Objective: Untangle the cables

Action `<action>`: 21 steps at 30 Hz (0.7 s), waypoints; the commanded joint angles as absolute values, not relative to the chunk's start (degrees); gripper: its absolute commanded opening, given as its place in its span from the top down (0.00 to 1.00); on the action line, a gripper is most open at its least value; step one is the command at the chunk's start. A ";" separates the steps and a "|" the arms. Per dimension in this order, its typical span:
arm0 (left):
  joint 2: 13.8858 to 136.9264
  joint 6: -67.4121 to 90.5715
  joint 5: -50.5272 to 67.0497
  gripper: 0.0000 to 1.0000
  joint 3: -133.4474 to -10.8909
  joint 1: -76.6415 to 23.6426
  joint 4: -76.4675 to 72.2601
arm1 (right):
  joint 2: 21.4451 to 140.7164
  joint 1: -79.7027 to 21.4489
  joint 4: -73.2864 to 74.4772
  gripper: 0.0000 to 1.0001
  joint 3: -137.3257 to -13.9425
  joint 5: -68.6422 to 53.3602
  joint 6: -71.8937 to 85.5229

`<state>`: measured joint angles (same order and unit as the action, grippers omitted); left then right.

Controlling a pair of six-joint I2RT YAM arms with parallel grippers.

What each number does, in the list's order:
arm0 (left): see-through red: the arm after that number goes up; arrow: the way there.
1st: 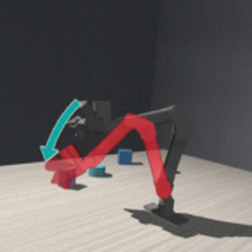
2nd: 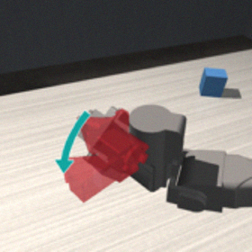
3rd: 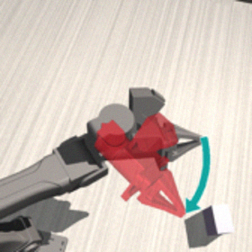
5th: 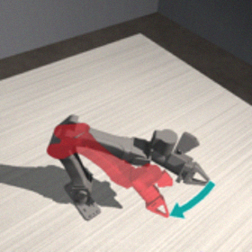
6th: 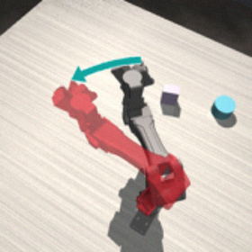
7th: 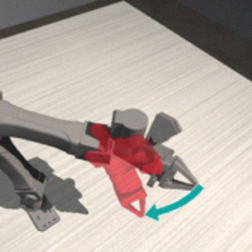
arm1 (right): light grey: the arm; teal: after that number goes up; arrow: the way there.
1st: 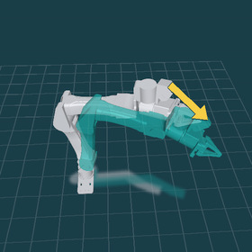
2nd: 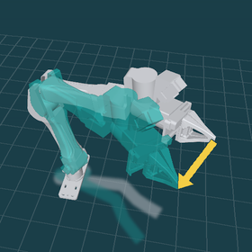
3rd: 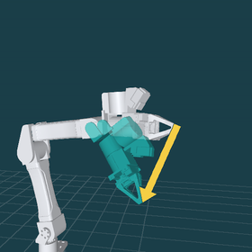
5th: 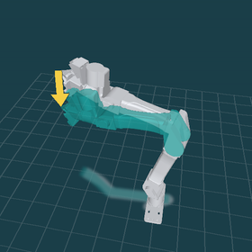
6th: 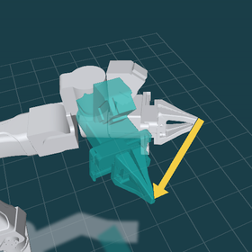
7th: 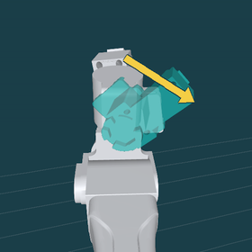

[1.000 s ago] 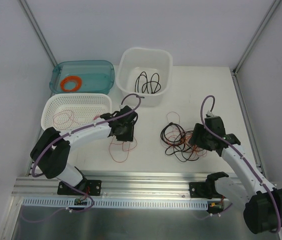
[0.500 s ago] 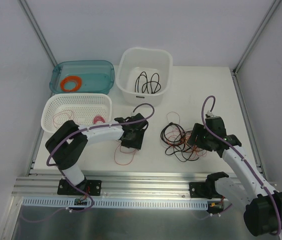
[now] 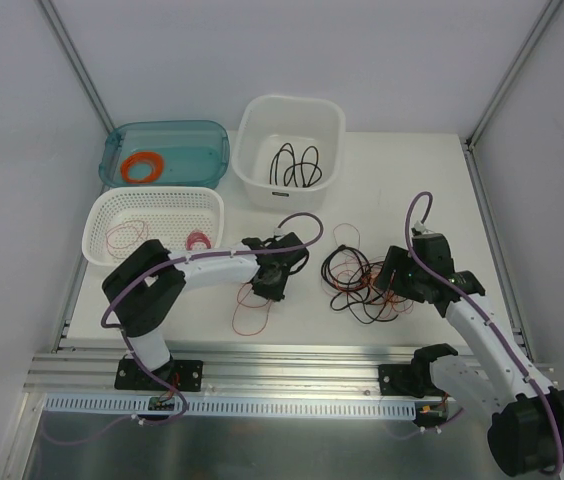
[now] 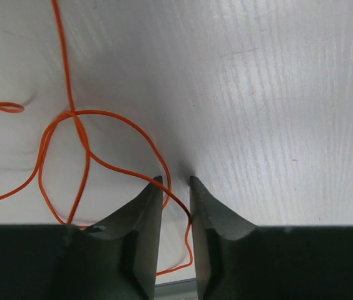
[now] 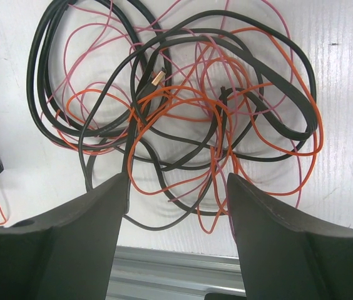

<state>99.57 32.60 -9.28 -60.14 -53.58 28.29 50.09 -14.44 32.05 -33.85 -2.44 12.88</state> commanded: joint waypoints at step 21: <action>88.87 31.03 -10.98 1.00 -69.24 -53.53 33.13 | 43.77 -14.15 35.77 0.30 -35.15 -2.02 12.83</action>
<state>94.50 32.80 -9.52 -64.66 -53.93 31.53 45.12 -14.44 34.28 -33.85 -2.35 12.88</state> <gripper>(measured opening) 0.009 0.696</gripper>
